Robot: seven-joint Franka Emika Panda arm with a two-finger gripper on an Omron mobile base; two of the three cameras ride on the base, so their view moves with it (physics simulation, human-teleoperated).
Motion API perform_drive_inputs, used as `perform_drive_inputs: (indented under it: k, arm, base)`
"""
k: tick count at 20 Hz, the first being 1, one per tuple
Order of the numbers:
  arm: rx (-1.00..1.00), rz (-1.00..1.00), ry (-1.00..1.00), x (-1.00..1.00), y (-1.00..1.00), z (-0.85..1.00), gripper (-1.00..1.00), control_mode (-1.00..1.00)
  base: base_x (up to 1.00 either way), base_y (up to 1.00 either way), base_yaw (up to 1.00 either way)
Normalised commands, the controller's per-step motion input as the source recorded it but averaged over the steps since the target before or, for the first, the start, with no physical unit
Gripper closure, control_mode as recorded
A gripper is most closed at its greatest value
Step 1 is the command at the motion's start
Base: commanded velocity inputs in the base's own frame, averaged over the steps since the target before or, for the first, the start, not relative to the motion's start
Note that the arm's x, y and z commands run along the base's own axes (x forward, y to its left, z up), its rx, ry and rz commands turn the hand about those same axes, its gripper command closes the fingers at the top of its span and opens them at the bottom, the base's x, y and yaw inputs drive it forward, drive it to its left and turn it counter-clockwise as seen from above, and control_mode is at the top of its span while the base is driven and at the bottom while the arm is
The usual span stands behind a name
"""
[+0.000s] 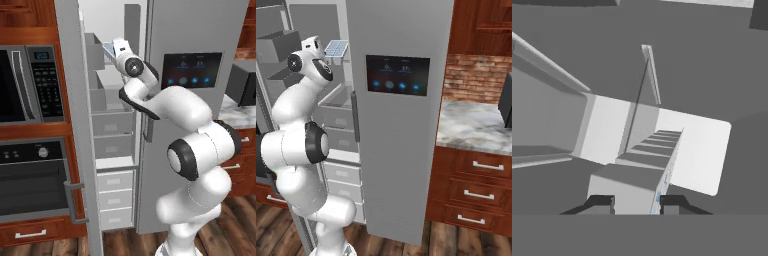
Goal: The ice cube tray has been filled with water. Take the tray and place it in the freezer to make ice. Close the freezer door after placing the tray.
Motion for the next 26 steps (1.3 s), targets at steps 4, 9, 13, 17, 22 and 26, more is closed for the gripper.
perform_drive_inputs:
  k: [4,9,13,17,22,26]
  arm:
    - [-0.01,-0.1,0.03,1.0,0.11,0.0,1.0,-1.0]
    - [-0.02,-0.09,0.02,1.0,0.21,-0.09,1.0,-1.0]
    - [-0.01,-0.09,0.04,0.99,0.1,-0.2,1.0,-1.0]
    - [0.0,-0.08,0.03,0.88,0.0,-0.19,1.0,-1.0]
    - [0.0,-0.04,-0.02,-0.25,-0.46,-0.02,-1.0,-1.0]
    - [0.0,0.01,-0.12,-1.0,-0.97,0.0,-1.0,-1.0]
  base:
    - [0.0,0.0,0.0]
    - [0.0,0.0,0.0]
    - [0.0,0.0,0.0]
    - [0.0,0.0,0.0]
    - [0.0,0.0,0.0]
    - [0.0,0.0,0.0]
